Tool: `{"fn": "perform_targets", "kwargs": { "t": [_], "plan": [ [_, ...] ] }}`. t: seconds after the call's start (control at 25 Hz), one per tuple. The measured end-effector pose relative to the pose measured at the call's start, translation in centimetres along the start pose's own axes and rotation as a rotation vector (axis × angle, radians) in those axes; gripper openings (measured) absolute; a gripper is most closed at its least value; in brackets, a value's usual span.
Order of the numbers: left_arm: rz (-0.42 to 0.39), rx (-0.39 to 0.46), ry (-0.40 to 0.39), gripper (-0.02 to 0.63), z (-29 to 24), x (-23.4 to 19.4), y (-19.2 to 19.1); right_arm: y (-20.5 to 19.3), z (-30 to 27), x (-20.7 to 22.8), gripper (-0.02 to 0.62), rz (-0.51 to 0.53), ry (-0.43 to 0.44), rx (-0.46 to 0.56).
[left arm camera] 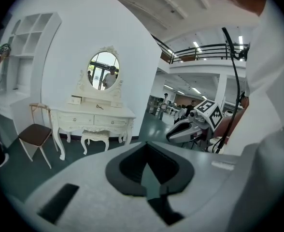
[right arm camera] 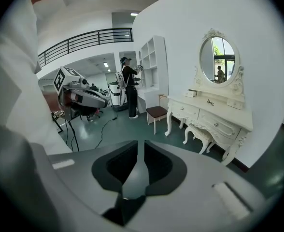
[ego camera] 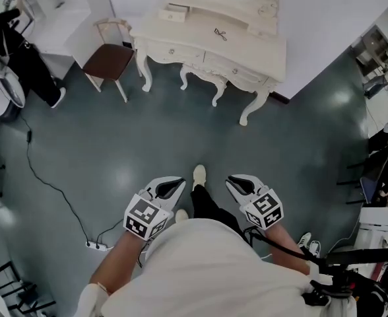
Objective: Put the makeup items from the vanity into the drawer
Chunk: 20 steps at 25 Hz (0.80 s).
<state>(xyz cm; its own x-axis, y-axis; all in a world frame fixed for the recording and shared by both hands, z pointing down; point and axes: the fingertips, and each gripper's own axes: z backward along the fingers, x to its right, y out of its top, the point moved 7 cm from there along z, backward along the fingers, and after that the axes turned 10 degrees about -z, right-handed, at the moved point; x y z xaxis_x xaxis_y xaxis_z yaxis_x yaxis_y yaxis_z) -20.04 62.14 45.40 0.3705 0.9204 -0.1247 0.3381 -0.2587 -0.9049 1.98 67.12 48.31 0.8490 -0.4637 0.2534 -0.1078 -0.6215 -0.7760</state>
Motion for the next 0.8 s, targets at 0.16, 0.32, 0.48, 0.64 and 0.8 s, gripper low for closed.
{"fn": "perform_targets", "kwargs": {
  "t": [0.16, 0.32, 0.48, 0.64, 0.8],
  "plan": [
    [0.016, -0.017, 0.053, 0.003, -2.0, -5.0, 1.9, 4.1, -4.1, 4.4, 0.041, 0.014, 0.031, 0.011],
    [0.012, -0.051, 0.094, 0.003, -5.5, -10.4, 5.9, 10.2, -7.6, 10.2, 0.028, 0.042, 0.068, 0.036],
    [-0.019, -0.074, 0.123, 0.003, -9.8, -15.6, 10.4, 15.0, -10.0, 16.0, 0.026, 0.079, 0.098, 0.041],
    [-0.028, -0.069, 0.137, 0.003, -14.3, -19.8, 13.9, 17.4, -12.6, 22.4, 0.021, 0.08, 0.099, 0.017],
    [-0.004, -0.06, 0.142, 0.003, -17.3, -23.0, 15.7, 19.6, -15.0, 25.9, 0.021, 0.066, 0.104, 0.02]
  ]
}}
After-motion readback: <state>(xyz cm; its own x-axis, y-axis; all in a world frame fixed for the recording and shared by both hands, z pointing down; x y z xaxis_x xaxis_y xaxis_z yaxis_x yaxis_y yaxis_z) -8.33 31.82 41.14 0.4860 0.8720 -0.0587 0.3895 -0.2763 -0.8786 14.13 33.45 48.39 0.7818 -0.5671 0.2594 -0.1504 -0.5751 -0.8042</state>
